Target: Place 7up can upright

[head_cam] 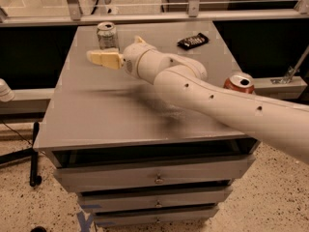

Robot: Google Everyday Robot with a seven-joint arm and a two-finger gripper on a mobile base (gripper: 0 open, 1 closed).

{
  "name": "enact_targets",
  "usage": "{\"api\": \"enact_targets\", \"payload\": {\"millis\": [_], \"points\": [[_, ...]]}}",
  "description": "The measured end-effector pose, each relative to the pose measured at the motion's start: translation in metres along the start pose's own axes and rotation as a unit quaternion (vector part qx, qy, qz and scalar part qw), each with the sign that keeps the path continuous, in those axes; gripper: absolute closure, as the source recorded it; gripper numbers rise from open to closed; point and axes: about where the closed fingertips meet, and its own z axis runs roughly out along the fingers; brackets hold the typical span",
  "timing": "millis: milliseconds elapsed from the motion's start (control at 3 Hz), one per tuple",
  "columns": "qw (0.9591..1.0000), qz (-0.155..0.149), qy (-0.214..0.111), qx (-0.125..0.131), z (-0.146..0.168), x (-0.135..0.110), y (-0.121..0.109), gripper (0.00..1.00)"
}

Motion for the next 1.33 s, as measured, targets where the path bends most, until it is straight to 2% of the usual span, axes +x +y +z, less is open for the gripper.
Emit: {"api": "enact_targets", "payload": {"millis": [333,667,1000,1333], "points": [[0.9983,-0.055,-0.003,-0.016,-0.015,-0.012,0.027,0.00],[0.9979,-0.062,-0.005,-0.019,-0.015,-0.015,0.032,0.00],[0.9970,-0.072,-0.026,-0.014,-0.016,-0.021,0.023,0.00],[0.9909,-0.126,-0.046,0.009,-0.022,-0.051,-0.005,0.00]]}}
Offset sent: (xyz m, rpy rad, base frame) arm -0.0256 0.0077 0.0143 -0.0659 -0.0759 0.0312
